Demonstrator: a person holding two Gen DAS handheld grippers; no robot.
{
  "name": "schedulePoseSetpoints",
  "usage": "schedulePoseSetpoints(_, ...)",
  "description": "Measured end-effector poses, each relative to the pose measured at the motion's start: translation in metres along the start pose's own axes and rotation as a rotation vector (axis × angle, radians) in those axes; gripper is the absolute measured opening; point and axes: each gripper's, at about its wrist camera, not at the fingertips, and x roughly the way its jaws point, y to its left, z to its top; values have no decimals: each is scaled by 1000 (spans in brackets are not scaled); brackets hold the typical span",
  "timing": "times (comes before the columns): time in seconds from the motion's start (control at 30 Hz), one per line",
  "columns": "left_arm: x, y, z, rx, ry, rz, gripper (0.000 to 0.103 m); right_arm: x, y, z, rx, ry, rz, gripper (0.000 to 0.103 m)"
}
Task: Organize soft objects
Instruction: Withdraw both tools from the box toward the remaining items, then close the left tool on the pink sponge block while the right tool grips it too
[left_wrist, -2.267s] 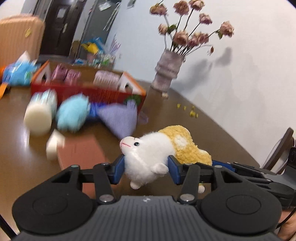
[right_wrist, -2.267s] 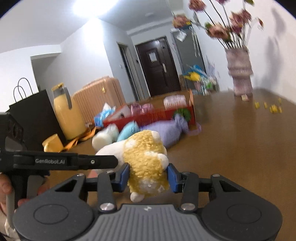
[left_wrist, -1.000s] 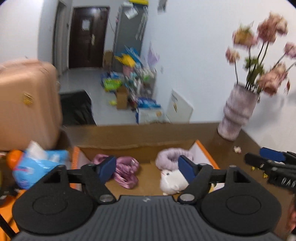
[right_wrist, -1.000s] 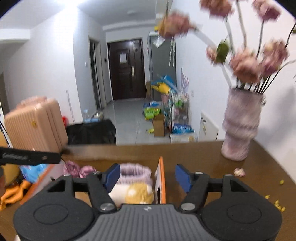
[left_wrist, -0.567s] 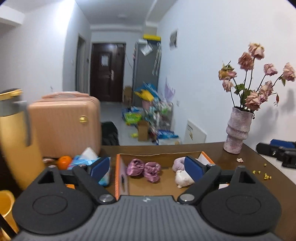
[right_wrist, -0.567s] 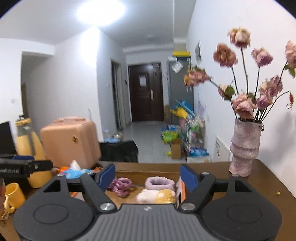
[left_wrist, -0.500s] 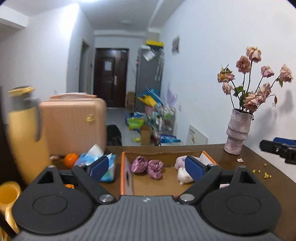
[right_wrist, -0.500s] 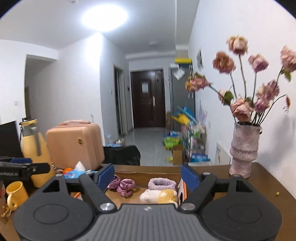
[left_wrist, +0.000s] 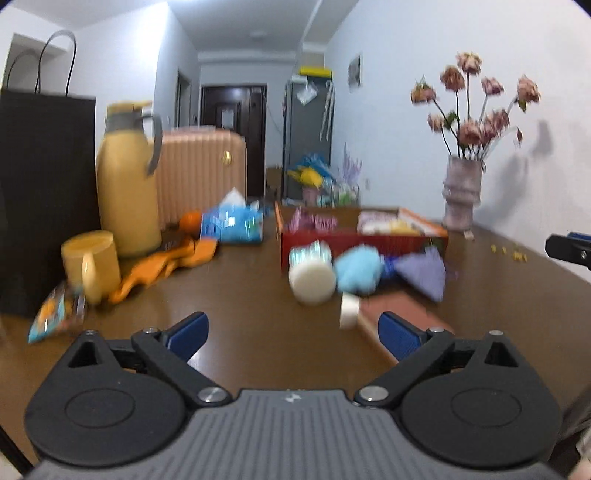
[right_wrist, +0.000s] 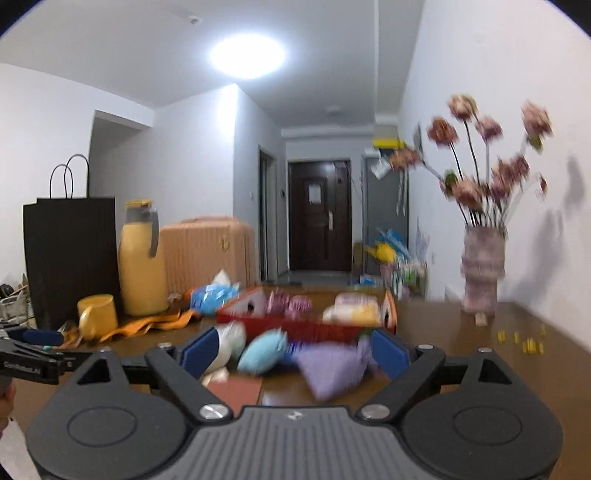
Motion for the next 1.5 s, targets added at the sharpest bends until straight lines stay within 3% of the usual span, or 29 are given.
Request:
schedulePoseSetpoints(0.17,-11,4,-12,2,9,3,100,-20,16,-32,-10,65,19,89)
schedulePoseSetpoints(0.33,-9,4,-6,-10,-14,8,100,-11,24,-38,-11,102,11,91)
schedulePoseSetpoints(0.77,32,3,-4,-4,59,18,100,106,70,-46,-75,284,95,91)
schedulePoseSetpoints(0.83,39,0,-1,8,58,17,100,122,73,-48,-87,301,92,87)
schedulePoseSetpoints(0.9,45,-5,3,19,59,10,100,132,70,-51,-88,312,96,77)
schedulePoseSetpoints(0.93,48,-7,4,25,61,6,100,134,67,-52,-83,325,104,67)
schedulePoseSetpoints(1.0,57,-13,5,37,70,-6,100,129,56,-54,-72,321,162,67)
schedulePoseSetpoints(1.13,77,-28,8,56,98,-57,100,107,23,-59,-111,338,220,70)
schedulePoseSetpoints(1.17,82,-33,9,58,105,-70,100,103,14,-60,-138,358,197,71)
schedulePoseSetpoints(1.23,93,-44,11,61,118,-116,100,92,-3,-59,-160,340,101,87)
schedulePoseSetpoints(1.33,110,-63,16,53,147,-199,100,79,-38,-55,-37,313,8,88)
schedulePoseSetpoints(1.43,127,-85,18,46,176,-279,99,74,-68,-53,190,284,7,81)
schedulePoseSetpoints(1.5,138,-98,18,33,222,-312,82,80,-77,-54,304,282,42,68)
